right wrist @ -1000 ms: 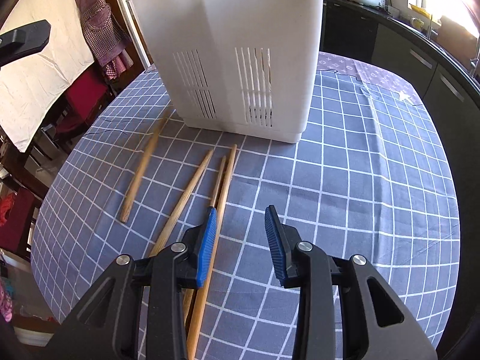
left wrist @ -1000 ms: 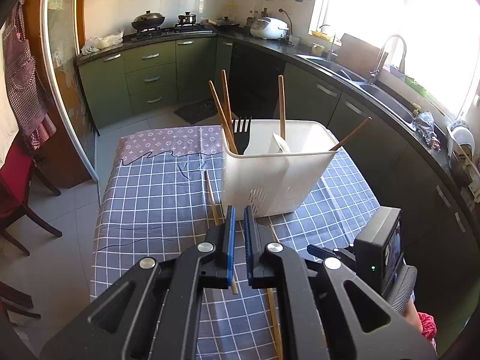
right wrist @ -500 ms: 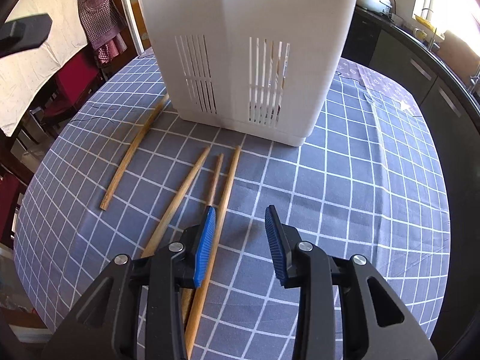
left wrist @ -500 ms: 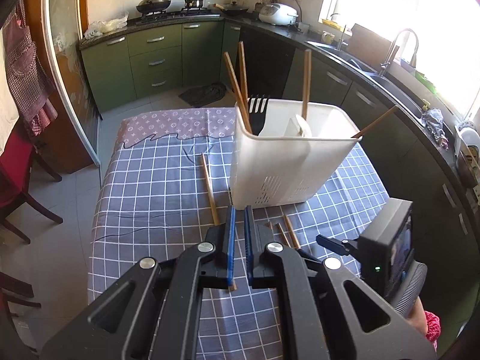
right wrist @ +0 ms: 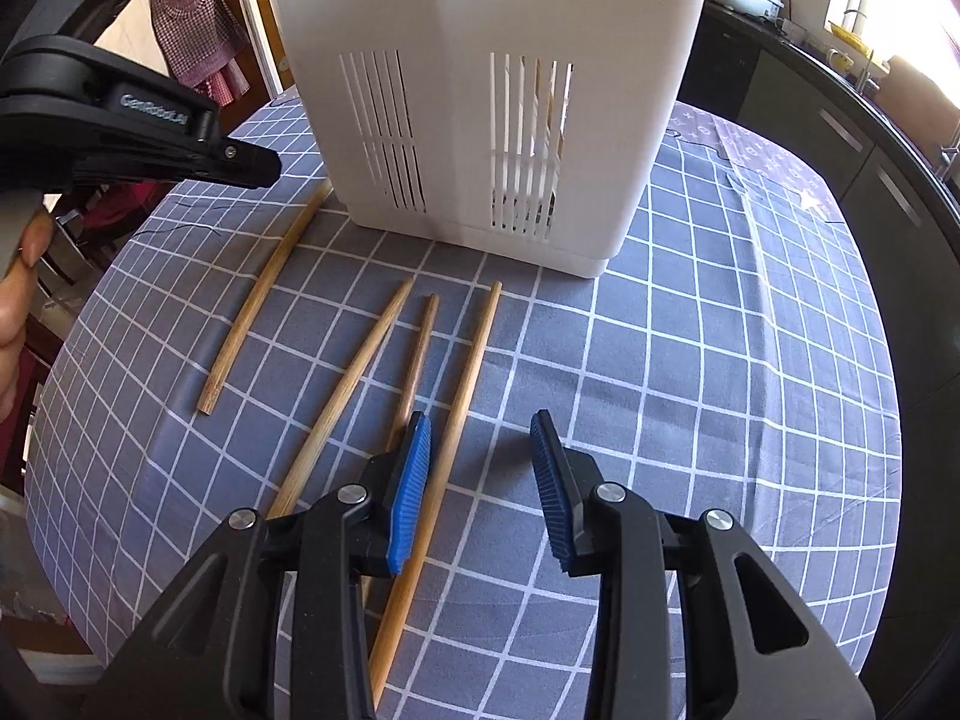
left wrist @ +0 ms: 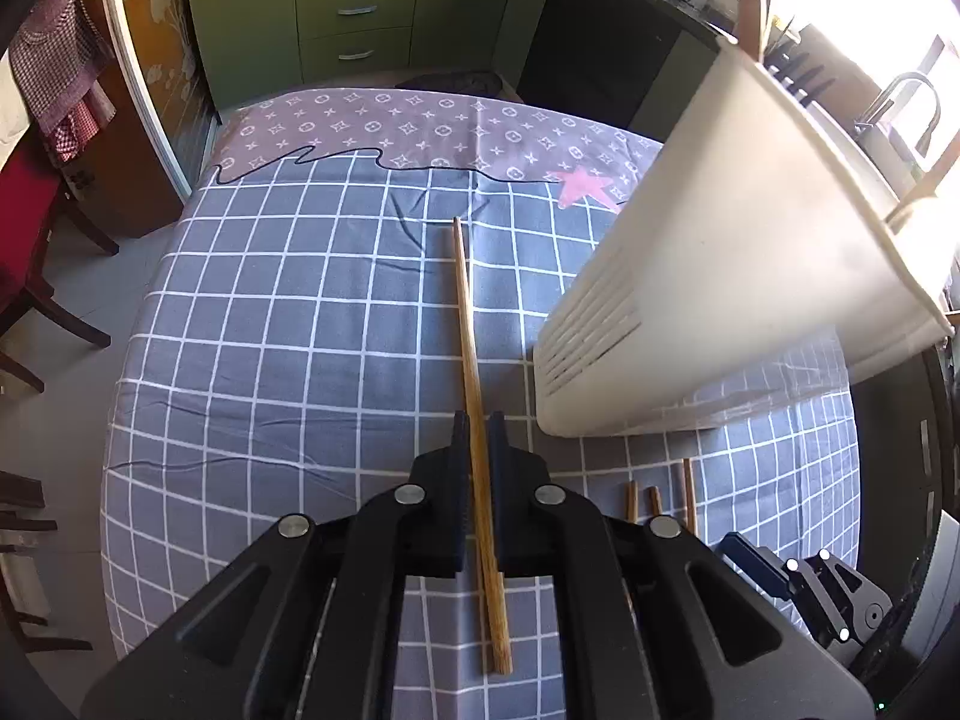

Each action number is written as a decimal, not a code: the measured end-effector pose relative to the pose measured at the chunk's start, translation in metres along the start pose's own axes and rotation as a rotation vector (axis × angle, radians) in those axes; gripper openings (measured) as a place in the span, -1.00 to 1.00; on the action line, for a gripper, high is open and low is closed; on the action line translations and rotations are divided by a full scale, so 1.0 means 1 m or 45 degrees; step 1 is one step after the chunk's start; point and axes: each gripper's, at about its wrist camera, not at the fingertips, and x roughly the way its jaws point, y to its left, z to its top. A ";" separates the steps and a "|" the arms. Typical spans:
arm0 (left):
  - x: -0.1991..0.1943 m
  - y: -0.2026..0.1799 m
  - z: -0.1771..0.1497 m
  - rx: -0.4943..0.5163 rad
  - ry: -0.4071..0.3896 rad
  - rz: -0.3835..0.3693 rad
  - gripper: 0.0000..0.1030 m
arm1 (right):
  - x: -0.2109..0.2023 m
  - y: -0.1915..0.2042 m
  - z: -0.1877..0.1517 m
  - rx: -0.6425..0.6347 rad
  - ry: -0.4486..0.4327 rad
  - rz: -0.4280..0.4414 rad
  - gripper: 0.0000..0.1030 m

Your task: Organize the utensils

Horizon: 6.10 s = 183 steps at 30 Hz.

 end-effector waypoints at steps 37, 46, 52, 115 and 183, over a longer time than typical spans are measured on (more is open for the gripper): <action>-0.012 0.003 -0.053 0.120 0.116 0.076 -0.59 | 0.004 0.000 0.000 -0.009 0.002 0.018 -0.25; 0.011 0.002 -0.039 0.169 0.166 0.165 -0.67 | 0.005 0.003 0.001 -0.010 0.001 0.014 -0.22; 0.012 -0.001 -0.042 0.199 0.172 0.173 -0.88 | 0.007 0.000 0.005 0.015 0.000 0.041 -0.81; -0.206 -0.069 -0.025 0.398 -0.390 -0.108 -0.88 | -0.245 -0.028 0.059 0.044 -0.672 0.174 -0.86; 0.000 -0.077 -0.070 0.250 0.229 0.061 -0.55 | -0.088 -0.072 -0.043 0.208 -0.251 0.034 -0.46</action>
